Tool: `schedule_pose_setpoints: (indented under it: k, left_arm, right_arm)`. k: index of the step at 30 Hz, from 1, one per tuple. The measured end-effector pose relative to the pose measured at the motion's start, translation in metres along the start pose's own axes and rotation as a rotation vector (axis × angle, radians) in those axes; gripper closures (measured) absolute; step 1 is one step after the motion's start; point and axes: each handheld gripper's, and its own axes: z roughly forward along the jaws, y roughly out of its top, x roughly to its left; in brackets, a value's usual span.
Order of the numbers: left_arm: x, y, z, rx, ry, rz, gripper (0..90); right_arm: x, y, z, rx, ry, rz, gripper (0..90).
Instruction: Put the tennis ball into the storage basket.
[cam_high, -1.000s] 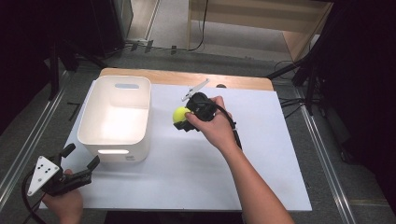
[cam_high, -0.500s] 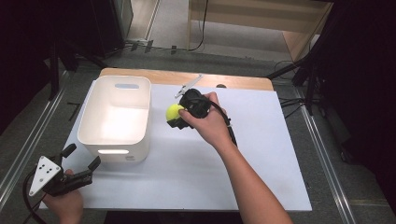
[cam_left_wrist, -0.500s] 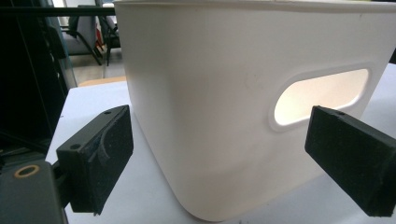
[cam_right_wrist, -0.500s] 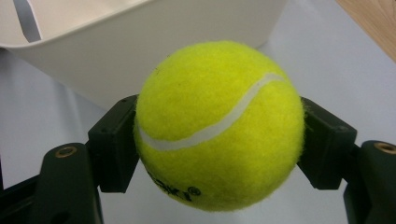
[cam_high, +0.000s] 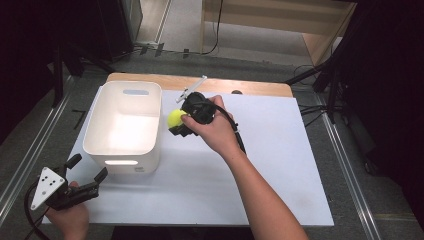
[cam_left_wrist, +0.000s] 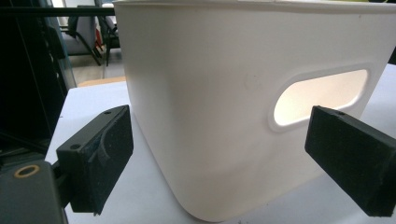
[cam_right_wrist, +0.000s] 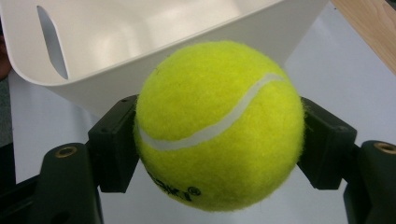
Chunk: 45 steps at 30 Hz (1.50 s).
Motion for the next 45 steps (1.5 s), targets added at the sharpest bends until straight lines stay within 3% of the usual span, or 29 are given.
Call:
schedule_pose_setpoints:
  k: [33, 45]
  left_arm:
    - [0.001, 0.0, 0.0, -0.008, -0.009, -0.017, 7.8]
    - [0.001, 0.0, 0.0, 0.0, -0.009, -0.011, 7.8]
  right_arm:
    - [0.024, 0.05, 0.01, -0.028, 0.057, -0.081, 24.2]
    - [0.031, 0.061, 0.026, -0.02, 0.074, -0.108, 24.1]
